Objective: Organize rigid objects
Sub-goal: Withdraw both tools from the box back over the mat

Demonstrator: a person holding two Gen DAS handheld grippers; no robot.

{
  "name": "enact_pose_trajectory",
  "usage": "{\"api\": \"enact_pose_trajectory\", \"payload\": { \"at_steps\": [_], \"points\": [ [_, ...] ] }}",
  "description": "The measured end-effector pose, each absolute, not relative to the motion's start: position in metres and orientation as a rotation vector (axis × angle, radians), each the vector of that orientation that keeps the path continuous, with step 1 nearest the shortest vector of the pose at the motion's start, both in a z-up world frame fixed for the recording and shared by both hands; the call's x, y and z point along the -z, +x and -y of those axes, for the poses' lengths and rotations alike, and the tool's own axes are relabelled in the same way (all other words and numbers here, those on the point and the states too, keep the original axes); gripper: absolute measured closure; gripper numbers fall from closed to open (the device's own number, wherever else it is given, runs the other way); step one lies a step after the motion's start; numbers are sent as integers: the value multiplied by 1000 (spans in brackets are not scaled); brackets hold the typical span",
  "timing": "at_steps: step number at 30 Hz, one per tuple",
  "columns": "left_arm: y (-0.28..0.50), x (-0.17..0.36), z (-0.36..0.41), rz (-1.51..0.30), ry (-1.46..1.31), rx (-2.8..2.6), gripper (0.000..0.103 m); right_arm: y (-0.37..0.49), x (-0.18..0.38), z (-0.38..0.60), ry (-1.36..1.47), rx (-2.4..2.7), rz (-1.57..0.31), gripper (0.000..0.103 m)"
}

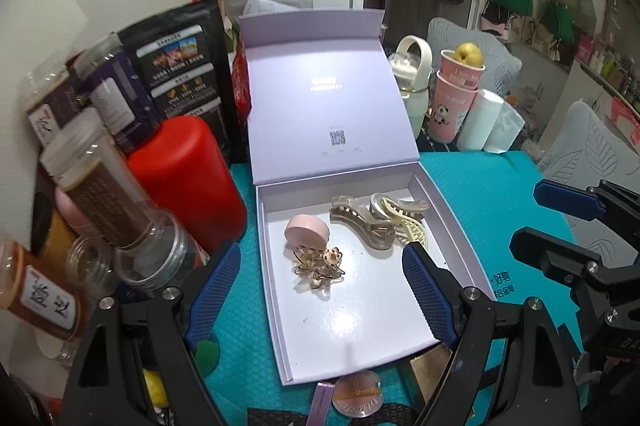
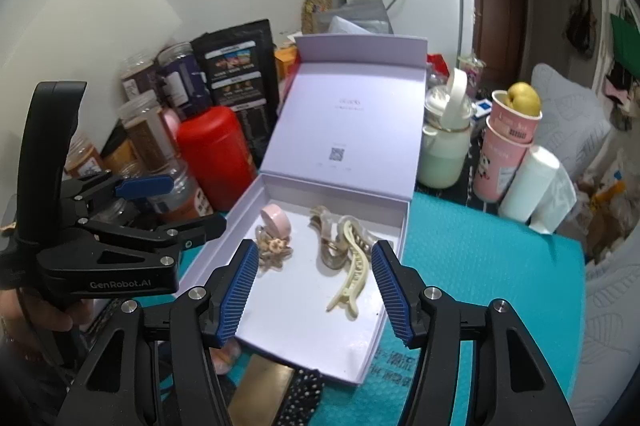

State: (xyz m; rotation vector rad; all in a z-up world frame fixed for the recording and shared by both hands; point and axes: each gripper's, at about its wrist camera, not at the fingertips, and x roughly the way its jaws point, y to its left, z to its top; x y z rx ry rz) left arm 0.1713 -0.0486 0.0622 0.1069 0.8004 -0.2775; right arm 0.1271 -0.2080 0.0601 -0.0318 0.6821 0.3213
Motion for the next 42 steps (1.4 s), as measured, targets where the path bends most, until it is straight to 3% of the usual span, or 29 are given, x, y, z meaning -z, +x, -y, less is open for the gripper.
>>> {"api": "enact_pose_trajectory", "payload": {
  "at_steps": [19,42],
  "points": [
    [90,-86,22,-682,114,216,20,53,-81,199,-26,-308,-584,34],
    [43,-30,-12,-745,72,206,20,10,-29,182,-15,-289,-639,34]
  ]
}}
